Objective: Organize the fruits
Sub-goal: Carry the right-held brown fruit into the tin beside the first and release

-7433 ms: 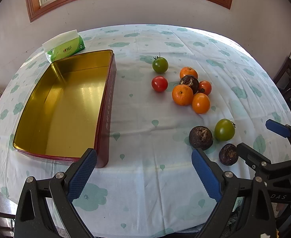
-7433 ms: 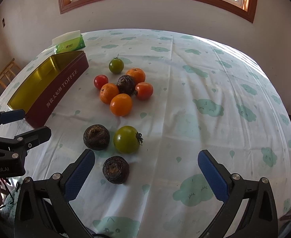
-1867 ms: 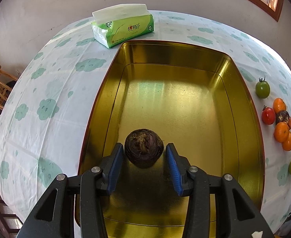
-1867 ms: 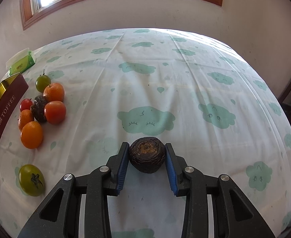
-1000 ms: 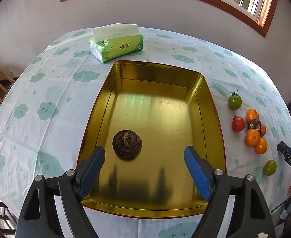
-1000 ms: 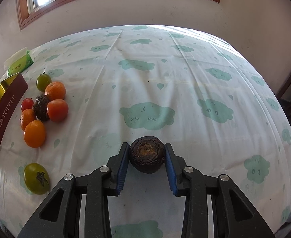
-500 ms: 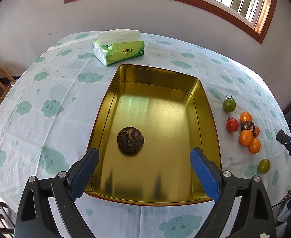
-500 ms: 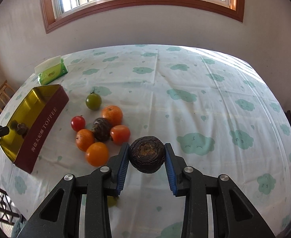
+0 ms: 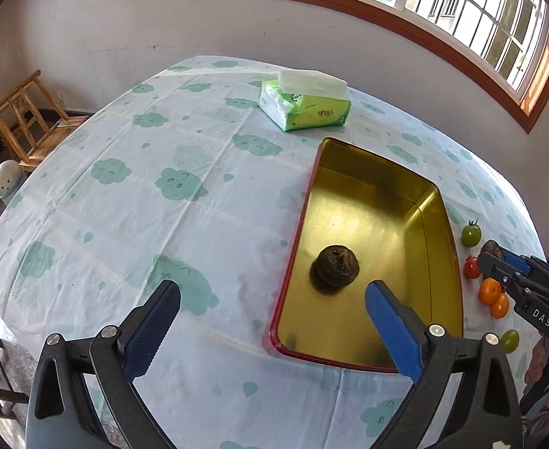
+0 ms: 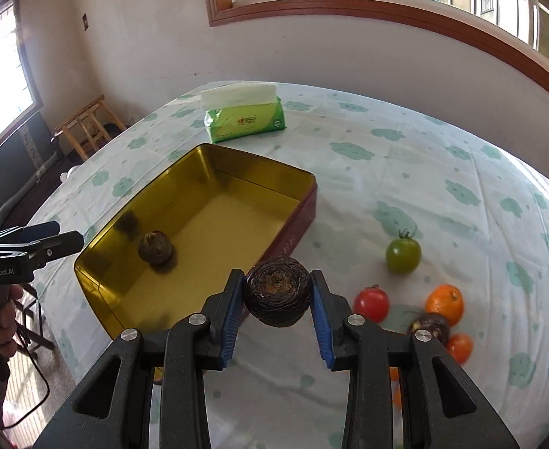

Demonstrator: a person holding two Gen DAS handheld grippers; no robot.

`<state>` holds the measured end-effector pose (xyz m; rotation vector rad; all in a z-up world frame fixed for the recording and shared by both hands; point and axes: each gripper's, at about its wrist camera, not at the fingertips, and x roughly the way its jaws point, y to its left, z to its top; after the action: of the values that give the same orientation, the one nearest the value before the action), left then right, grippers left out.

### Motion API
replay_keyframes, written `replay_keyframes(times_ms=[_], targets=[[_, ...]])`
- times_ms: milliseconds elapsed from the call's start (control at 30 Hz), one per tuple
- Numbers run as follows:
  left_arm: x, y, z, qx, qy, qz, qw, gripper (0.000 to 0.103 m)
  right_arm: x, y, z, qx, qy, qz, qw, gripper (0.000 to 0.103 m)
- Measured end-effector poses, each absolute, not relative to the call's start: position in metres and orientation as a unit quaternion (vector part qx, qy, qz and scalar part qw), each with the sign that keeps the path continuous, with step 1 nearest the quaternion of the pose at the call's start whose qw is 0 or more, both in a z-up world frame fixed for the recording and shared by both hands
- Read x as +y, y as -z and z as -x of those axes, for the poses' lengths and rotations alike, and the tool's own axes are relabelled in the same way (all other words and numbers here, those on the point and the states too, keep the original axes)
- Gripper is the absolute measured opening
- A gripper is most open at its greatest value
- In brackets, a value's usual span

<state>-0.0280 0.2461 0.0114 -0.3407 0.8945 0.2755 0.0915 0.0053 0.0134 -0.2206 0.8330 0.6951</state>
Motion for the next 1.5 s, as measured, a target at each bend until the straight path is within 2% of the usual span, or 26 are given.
replay_keyframes(times_ms=[467,1500], targets=[[0.282,0.006,0.052,0.438,-0.195,0.184,0.858,0.098,0.101,0.03,-0.114,0.427,-0.354,0.19,0.81,0.036],[0.273,0.012,0.046,0.45,-0.183,0.191,0.853,0.098,0.121,0.047,-0.115,0.444,-0.361,0.216,0.791,0.038]])
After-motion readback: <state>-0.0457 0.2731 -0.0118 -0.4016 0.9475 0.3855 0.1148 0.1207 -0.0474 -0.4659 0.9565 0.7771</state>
